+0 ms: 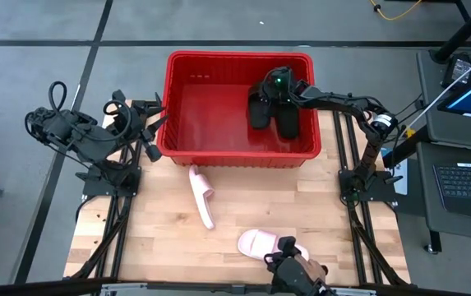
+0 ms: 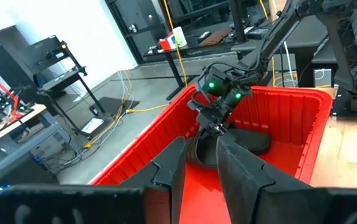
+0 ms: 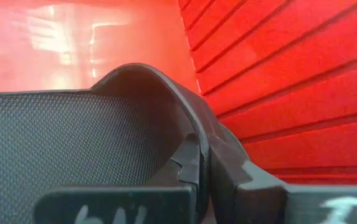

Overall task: Pick and place slides into bin
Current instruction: Put the black slide into the red bin

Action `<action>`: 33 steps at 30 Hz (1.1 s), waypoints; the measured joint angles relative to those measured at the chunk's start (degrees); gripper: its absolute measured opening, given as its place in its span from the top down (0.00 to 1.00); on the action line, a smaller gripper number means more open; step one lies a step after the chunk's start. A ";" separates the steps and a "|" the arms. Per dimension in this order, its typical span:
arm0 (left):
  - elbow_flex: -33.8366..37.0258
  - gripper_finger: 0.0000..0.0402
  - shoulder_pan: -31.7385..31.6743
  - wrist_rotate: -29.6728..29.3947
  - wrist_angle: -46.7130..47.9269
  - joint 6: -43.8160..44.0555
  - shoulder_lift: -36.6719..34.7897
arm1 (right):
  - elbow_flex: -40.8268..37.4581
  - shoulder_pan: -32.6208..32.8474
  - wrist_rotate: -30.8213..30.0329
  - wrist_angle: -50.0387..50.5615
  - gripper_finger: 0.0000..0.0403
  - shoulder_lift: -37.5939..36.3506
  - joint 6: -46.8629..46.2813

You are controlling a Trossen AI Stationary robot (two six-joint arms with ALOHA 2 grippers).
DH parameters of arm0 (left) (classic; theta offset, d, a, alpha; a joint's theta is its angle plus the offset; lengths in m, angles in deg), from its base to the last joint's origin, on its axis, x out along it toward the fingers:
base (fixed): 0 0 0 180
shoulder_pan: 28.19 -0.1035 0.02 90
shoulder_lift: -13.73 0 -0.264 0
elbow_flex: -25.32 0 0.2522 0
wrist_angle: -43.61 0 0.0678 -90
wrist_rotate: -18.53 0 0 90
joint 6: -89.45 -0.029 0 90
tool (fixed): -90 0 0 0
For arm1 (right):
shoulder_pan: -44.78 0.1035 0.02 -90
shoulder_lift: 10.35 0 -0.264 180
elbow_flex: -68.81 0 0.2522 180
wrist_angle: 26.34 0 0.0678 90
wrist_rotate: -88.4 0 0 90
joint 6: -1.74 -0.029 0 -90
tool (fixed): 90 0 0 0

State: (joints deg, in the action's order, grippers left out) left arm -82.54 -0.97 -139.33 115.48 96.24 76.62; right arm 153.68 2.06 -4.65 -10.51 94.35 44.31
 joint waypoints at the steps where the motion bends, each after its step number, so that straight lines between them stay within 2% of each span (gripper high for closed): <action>1: 0.00 0.79 0.00 0.00 0.02 0.00 0.00 | 0.00 0.02 0.02 -0.02 0.96 0.00 0.00; 12: 0.02 0.79 0.00 -0.04 0.02 -0.02 0.00 | 0.00 0.07 2.08 2.93 0.96 0.14 -0.40; 17: 0.00 0.79 0.00 -0.04 0.00 -0.02 0.00 | 0.02 0.09 2.04 2.02 0.96 1.57 -3.62; 21: 0.00 0.79 0.00 -0.04 0.02 0.00 0.00 | 0.02 0.71 -0.41 -0.39 0.96 2.27 -4.46; 33: 0.02 0.79 0.00 -0.04 0.02 0.52 0.00 | -0.02 0.70 -2.21 -2.56 0.96 2.32 -3.32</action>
State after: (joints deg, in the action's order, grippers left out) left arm -82.52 -0.97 -139.37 115.50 96.76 76.62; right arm 153.66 2.76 -6.86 -13.07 96.67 40.99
